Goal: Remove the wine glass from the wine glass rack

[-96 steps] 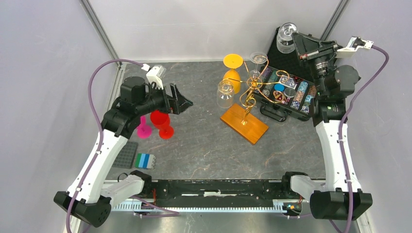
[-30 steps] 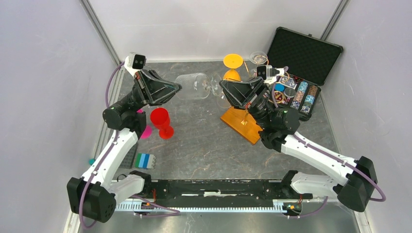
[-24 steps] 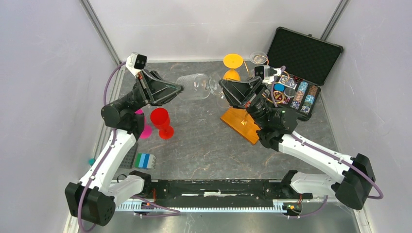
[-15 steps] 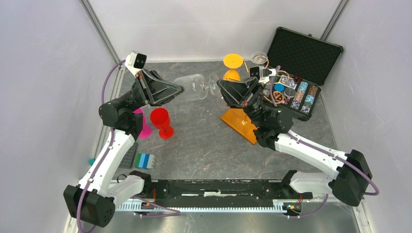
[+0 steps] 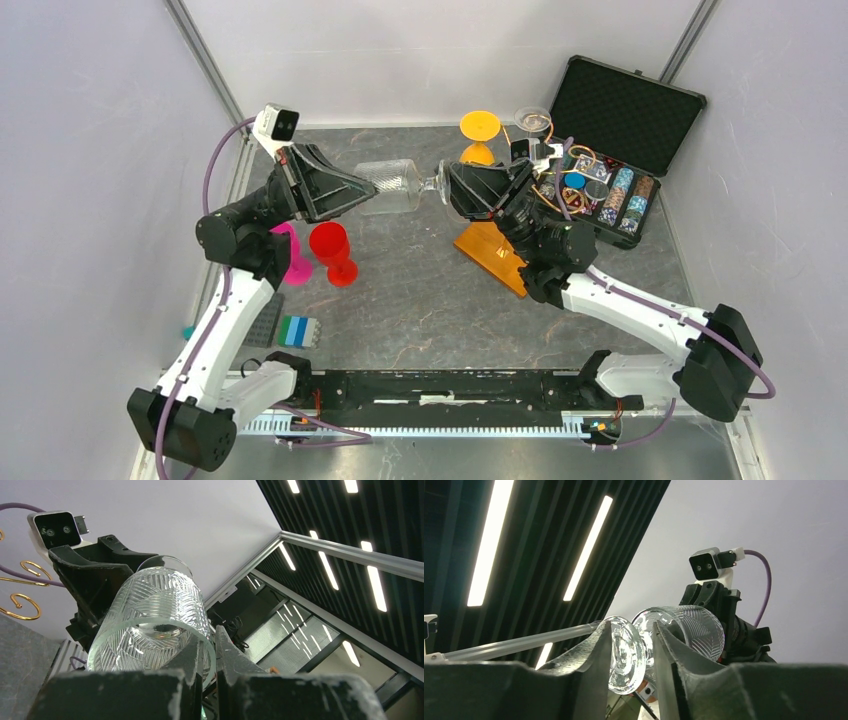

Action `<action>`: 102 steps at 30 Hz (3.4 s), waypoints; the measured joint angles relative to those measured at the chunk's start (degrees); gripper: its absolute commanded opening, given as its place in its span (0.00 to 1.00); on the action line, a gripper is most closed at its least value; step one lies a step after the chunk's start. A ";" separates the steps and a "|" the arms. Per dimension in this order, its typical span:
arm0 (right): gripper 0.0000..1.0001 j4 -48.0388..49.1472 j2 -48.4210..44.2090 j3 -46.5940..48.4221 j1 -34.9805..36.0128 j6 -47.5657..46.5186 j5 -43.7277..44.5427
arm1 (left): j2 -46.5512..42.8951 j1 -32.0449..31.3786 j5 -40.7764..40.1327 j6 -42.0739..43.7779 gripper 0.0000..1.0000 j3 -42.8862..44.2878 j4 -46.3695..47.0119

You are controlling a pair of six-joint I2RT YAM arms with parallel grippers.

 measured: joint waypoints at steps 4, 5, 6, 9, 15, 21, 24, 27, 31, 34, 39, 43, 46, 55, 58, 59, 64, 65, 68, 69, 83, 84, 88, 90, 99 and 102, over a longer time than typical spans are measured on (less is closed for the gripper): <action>0.58 -2.16 -0.17 0.02 0.00 -1.95 0.17 | -0.28 0.00 0.55 2.14 0.02 0.68 -2.40; 0.60 -3.10 -0.28 0.02 0.00 -2.51 0.17 | -0.37 0.00 0.52 2.86 0.02 1.03 -3.39; 0.64 -4.28 -0.39 0.07 0.00 -3.39 0.31 | -0.48 0.00 0.48 3.85 0.02 1.46 -4.70; 0.75 -8.68 -1.44 0.61 -0.13 -6.23 0.90 | -1.18 0.07 0.22 8.26 0.02 3.39 -10.29; 0.81 -25.62 -6.62 4.39 -0.20 -17.97 5.07 | -4.76 0.04 -1.29 25.22 0.02 11.21 -32.15; 0.79 -37.81 -11.80 5.95 -0.11 -28.44 9.97 | -7.65 0.00 -4.37 44.74 0.02 19.19 -56.50; 0.78 -41.16 -13.20 6.16 -0.11 -32.17 11.17 | -8.02 0.00 -7.63 54.93 0.02 22.38 -69.94; 0.77 -43.98 -14.32 6.29 -0.11 -36.33 11.41 | -7.37 0.00 -11.89 64.83 0.02 24.11 -83.10; 0.77 -48.74 -15.39 8.59 -0.11 -42.34 10.10 | -5.42 0.00 -17.44 74.25 0.02 23.91 -96.54; 0.77 -52.78 -16.74 11.39 -0.11 -46.82 7.43 | -3.50 0.00 -21.05 78.93 0.02 21.09 -102.68; 0.77 -60.02 -21.51 14.32 -0.11 -53.07 6.01 | 0.52 -2.91 -28.20 82.23 0.02 14.36 -108.37; 0.78 -66.73 -26.62 14.62 -0.11 -57.42 10.32 | 4.59 -11.17 -36.68 83.06 0.02 12.74 -110.12; 0.78 -70.40 -29.05 14.75 -0.11 -59.54 14.40 | 8.00 -17.38 -42.25 83.03 0.02 12.72 -110.09; 0.84 -79.34 -27.74 18.51 -0.11 -63.89 19.76 | 23.32 -24.04 -54.62 82.99 0.02 12.72 -108.43; 0.85 -81.05 -27.08 18.53 -0.11 -64.54 19.93 | 26.21 -24.15 -56.33 82.99 0.02 12.72 -107.01; 0.85 -81.59 -27.02 18.53 -0.11 -64.76 20.02 | 27.10 -24.17 -56.89 82.99 0.02 12.72 -106.40; 0.91 -82.73 -26.95 18.53 -0.11 -65.31 20.61 | 29.73 -24.17 -58.88 82.99 0.13 12.70 -103.89; 0.92 -82.71 -26.95 18.53 -0.11 -65.33 20.98 | 30.12 -24.17 -59.49 83.01 0.13 12.70 -103.38; 0.92 -82.71 -26.93 18.53 -0.11 -65.35 22.34 | 31.10 -24.17 -60.67 83.01 0.18 12.70 -102.60; 0.92 -82.71 -26.91 18.56 -0.11 -65.35 22.75 | 31.36 -24.17 -61.09 83.01 0.22 12.61 -102.42; 0.91 -85.57 -20.98 27.65 -0.11 -72.61 26.91 | 31.63 -24.17 -64.81 83.10 0.52 14.03 -103.38; 0.91 -86.88 -19.06 30.71 -0.11 -73.70 27.87 | 31.34 -24.17 -64.92 83.14 0.56 14.62 -103.58; 0.90 -91.80 -10.21 44.22 -0.15 -77.83 32.17 | 27.80 -24.13 -63.98 83.87 0.68 16.83 -103.62; 0.89 -94.36 -5.55 51.01 -0.90 -79.60 33.66 | 25.33 -23.69 -62.66 84.15 0.74 17.66 -103.10; 0.73 -101.90 6.54 59.54 -25.38 -79.32 20.15 | 17.44 -17.40 -55.89 84.28 0.88 18.51 -99.69; 0.67 -102.86 9.49 58.99 -33.33 -76.83 11.91 | 14.82 -15.34 -54.03 84.28 0.90 17.77 -98.29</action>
